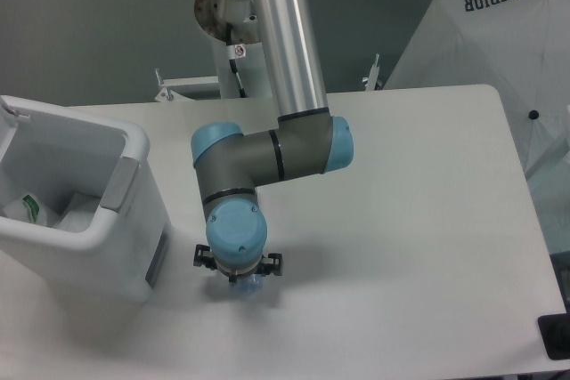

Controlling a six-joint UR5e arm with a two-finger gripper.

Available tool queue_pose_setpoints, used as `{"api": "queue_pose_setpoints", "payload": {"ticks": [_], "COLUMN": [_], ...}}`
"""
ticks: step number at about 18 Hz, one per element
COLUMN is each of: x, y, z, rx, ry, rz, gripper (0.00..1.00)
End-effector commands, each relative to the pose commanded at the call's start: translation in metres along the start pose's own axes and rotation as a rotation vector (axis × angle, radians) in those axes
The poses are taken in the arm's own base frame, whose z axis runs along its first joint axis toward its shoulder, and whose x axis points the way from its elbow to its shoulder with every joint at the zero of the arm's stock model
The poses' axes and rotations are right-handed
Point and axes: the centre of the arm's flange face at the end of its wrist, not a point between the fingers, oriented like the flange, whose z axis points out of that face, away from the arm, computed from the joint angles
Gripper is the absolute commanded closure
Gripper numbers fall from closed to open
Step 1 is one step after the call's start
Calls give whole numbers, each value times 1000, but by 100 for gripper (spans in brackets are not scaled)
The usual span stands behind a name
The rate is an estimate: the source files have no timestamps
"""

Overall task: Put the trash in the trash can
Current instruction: 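Lower onto the bottle cap end and close the gripper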

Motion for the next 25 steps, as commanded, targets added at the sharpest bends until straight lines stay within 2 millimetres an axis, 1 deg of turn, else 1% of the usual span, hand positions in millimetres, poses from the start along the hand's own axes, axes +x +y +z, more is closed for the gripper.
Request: {"api": "queue_pose_setpoints", "payload": {"ticks": [3, 6, 9, 10, 14, 18, 20, 21, 22, 25], "x": [-1, -1, -2, -2, -1, -1, -1, -1, -2, -4], "y": [-1, -1, -3, -4, -5, -7, -7, -7, -8, 1], "z": [0, 0, 1, 0, -10, -27, -39, -51, -63, -111], "rx": [-5, -6, 4, 12, 36, 64, 84, 106, 135, 244], "ry": [-15, -16, -21, -26, -32, -41, -46, -49, -58, -77], "rz": [2, 2, 2, 0, 2, 4, 5, 4, 4, -1], "gripper": [3, 14, 31, 34, 34, 34, 34, 34, 34, 35]}}
